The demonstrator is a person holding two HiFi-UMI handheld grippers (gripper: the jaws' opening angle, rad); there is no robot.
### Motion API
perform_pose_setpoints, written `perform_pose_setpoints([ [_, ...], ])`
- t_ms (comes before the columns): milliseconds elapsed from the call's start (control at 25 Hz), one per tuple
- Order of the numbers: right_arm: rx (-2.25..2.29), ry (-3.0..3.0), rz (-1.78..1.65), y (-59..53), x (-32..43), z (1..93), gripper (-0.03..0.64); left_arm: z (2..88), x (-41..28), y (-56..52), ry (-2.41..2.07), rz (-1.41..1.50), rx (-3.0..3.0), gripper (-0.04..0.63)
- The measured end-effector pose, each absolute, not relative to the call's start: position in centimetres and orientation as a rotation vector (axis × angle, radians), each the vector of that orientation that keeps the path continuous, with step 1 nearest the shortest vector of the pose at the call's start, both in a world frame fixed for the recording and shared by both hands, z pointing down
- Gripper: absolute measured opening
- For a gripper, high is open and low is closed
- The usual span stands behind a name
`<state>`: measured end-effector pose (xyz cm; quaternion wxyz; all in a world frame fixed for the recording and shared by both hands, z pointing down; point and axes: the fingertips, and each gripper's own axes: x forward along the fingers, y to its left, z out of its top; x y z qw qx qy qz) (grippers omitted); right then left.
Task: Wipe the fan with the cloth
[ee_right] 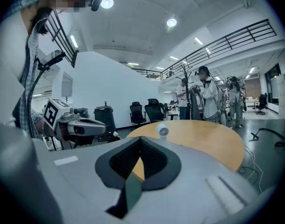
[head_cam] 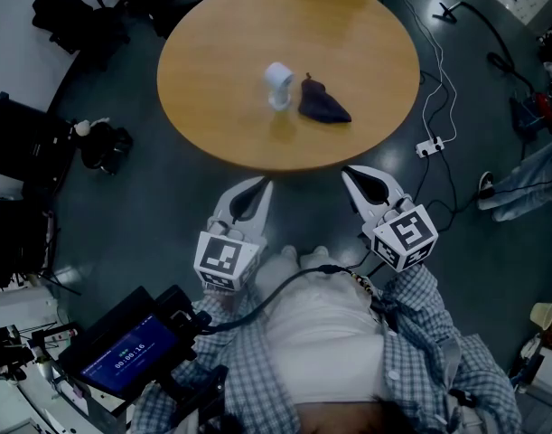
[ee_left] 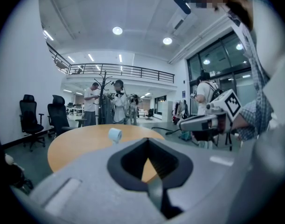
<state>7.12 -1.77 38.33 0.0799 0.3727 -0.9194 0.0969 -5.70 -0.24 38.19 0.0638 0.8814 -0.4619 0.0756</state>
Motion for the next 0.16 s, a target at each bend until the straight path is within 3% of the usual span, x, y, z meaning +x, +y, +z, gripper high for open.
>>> perform_pose_setpoints([
  [160, 1.11, -2.751, 0.287, -1.85, 6.93, 38.36, 0.003, 38.55, -6.09, -0.32, -1.402, 0.221, 2.674, 0.0],
])
